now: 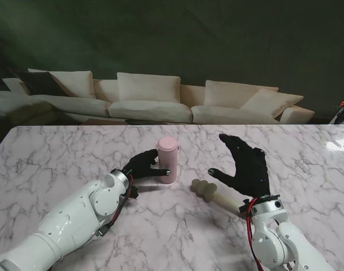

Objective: Clean the thermos with cup brush

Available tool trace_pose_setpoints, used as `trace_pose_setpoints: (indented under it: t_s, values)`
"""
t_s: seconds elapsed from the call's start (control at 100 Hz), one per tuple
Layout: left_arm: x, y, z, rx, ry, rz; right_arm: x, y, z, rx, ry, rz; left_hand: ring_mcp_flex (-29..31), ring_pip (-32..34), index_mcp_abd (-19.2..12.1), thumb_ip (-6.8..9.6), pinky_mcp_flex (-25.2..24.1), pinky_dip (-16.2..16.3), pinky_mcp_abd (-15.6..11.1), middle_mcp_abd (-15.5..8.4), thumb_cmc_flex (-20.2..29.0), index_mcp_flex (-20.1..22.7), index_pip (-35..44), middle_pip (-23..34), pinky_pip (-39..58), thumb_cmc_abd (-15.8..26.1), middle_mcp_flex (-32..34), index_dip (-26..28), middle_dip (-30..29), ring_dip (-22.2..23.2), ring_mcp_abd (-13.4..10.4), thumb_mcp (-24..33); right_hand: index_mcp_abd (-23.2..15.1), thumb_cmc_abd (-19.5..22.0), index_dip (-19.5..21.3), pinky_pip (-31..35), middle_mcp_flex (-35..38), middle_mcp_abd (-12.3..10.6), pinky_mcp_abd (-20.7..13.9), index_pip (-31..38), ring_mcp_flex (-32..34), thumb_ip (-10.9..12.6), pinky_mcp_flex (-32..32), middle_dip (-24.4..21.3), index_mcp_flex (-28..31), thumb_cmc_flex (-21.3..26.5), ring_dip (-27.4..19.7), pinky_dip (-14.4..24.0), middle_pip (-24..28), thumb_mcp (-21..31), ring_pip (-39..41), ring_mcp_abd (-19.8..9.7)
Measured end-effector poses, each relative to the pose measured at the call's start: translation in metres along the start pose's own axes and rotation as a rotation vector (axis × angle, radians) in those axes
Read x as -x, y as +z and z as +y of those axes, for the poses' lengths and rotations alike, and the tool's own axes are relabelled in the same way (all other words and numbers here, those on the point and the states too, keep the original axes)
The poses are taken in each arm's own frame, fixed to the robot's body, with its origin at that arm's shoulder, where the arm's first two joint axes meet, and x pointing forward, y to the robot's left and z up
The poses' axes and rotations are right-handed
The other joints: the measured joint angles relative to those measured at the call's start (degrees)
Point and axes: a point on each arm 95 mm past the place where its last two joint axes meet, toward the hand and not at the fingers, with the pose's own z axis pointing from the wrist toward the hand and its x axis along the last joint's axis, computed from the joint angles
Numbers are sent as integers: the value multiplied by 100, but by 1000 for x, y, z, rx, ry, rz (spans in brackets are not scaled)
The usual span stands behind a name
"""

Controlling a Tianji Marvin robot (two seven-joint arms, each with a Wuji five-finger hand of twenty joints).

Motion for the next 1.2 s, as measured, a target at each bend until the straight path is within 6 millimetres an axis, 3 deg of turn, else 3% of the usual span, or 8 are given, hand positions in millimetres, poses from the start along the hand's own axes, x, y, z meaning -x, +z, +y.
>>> trace_pose_setpoints:
  t_s: [0.68, 1.09, 1.12, 1.2]
  values:
    - [5, -11, -14, 16, 13, -14, 0, 1, 1, 0, 0, -1, -27, -55, 96, 2, -62, 113, 51, 2, -146, -71, -138, -5, -62, -3, 0, -323, -1, -4, 26, 0, 0, 0, 0, -56, 0, 10, 0, 73, -1, 0, -12, -12, 0, 0, 0, 0, -16, 0, -1, 0]
    - [21, -40, -33, 54, 64, -47, 2, 1, 2, 5, -1, -12, -128, -314, 93, 3, -281, 144, 175, 2, -299, -71, -139, -48, -391, -3, 19, -386, -1, -111, 40, 13, 0, 14, 0, -66, -1, 11, 0, 212, -1, 0, -13, -12, 0, 0, 0, 0, -16, 0, -1, 0]
    - [23, -43, -35, 49, 67, -50, 2, 1, 2, 5, 0, -13, -227, -418, 89, 3, -368, 144, 180, 13, -294, -24, -79, -57, -543, 18, 114, -386, -1, -172, 71, 14, 0, 79, 0, -68, -1, 11, 0, 216, -1, 0, -13, -12, 0, 0, 0, 0, -17, -3, -1, 0]
    - [25, -52, -42, 56, 116, -47, 3, 1, 2, 4, 5, -17, -407, -662, 66, 3, -562, 82, 201, 75, 54, 574, 320, -126, -995, 567, 286, -193, -1, -294, 78, 20, 0, 128, 0, -68, -1, 11, -2, 361, -1, 0, 9, -6, 0, 2, 0, 0, -17, -77, -1, 0]
